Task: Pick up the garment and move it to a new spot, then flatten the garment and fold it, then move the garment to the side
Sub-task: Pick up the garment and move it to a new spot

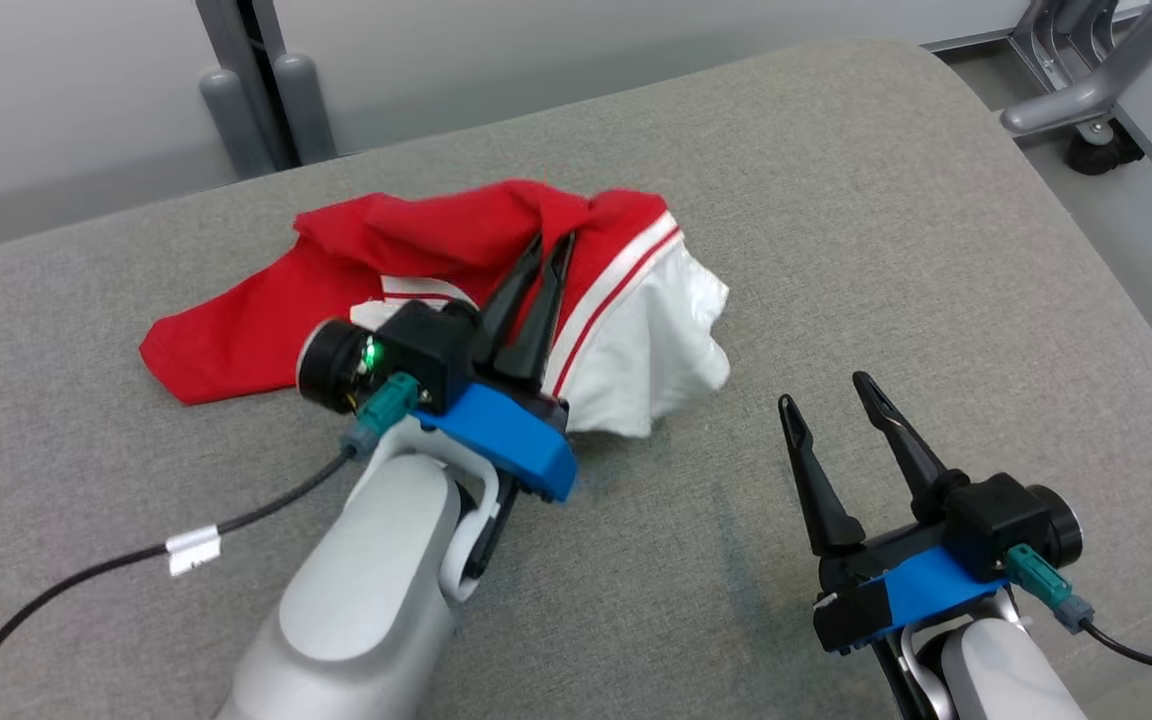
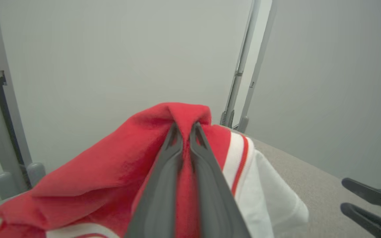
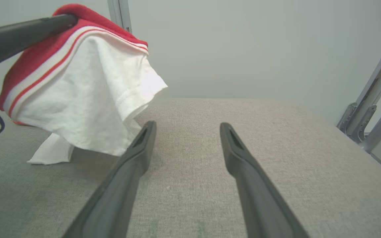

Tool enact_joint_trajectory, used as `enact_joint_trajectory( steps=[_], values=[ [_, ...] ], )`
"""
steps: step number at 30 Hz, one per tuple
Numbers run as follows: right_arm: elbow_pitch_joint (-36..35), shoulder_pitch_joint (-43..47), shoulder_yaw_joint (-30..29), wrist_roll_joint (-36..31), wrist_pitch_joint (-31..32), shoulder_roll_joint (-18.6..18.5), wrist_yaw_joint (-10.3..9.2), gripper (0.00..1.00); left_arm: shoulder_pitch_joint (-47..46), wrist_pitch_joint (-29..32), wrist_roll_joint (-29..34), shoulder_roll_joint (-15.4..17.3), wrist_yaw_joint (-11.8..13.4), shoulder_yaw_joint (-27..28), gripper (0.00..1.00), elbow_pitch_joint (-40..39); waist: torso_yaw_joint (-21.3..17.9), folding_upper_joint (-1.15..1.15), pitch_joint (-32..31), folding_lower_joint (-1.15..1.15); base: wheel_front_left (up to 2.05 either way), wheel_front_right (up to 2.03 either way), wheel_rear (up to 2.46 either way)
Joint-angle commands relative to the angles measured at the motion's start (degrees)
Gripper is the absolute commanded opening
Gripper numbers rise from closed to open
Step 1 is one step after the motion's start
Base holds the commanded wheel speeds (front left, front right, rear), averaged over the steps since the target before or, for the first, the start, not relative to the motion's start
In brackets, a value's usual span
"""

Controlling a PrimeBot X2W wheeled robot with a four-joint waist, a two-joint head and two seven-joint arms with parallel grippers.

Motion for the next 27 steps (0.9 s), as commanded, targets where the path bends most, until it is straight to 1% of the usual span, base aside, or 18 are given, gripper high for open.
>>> enact_joint_trajectory(
  steps=[1,4,7,13,19,24,27],
  values=[
    [-0.1,0.5,-0.1,0.4,-0.2,0.1,-0.01,1.0,1.6,-0.3,-0.3,0.4,0.9,-0.2,1.0,0.3,0.5,0.0,-0.1,0.01,0.0,0.0,0.0],
    [-0.3,0.4,-0.4,0.0,-0.2,0.0,-0.02,1.0,3.7,-0.3,1.2,0.3,2.6,0.1,1.0,1.0,2.2,0.0,-0.2,0.01,0.0,0.0,0.0],
    [-0.2,0.4,-0.7,-0.4,-0.2,0.0,-0.02,1.0,5.8,-0.3,3.2,0.8,3.4,1.9,1.0,1.4,4.5,0.0,-0.7,0.01,0.0,0.0,0.0],
    [0.6,1.1,-0.8,-1.0,-0.2,0.0,-0.02,1.0,11.3,-0.3,5.5,2.2,4.7,8.4,1.0,-0.8,9.1,0.0,-3.1,0.01,0.0,0.0,0.0],
    [1.5,2.5,-1.1,-1.3,-0.2,0.0,-0.02,1.0,18.9,-0.3,7.6,3.3,6.6,16.0,1.0,-4.0,12.6,0.0,-6.5,0.01,0.0,0.0,0.0],
    [2.5,4.5,-2.4,-1.6,-0.2,0.0,-0.02,1.0,26.1,-0.3,8.5,2.7,7.9,22.3,1.0,-6.4,14.6,0.0,-9.5,0.01,0.0,0.0,0.0],
    [3.5,6.0,-3.9,-1.9,-0.2,0.0,-0.02,1.0,30.5,-0.3,9.3,2.3,8.2,25.5,1.0,-7.6,15.4,0.0,-11.3,0.01,0.0,0.0,0.0]
  ],
)
